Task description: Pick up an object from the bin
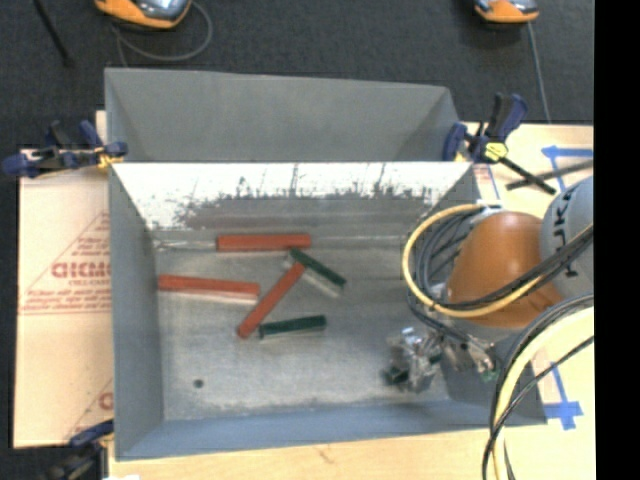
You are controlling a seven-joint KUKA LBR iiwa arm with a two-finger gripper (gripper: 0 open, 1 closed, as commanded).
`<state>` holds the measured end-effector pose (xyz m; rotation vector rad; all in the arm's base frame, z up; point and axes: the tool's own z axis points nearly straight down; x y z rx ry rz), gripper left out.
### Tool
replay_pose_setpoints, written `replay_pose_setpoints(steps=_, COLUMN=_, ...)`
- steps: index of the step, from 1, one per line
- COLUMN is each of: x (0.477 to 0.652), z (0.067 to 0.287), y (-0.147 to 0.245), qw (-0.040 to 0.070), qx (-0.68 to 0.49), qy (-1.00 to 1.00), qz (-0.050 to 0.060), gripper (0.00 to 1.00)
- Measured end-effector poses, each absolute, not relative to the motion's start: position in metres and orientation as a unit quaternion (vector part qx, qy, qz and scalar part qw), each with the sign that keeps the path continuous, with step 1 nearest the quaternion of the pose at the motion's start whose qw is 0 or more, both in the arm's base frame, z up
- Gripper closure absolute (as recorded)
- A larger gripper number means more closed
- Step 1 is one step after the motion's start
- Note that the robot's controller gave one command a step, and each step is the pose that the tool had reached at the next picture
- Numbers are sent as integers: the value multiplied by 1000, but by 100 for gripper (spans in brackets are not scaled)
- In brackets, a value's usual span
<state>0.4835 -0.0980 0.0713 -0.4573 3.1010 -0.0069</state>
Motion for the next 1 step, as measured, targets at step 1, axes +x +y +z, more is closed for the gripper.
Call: replay_pose_setpoints(steps=1, x=508, z=235, y=-62, qw=6, qx=-155, qy=988, qz=-2, gripper=100)
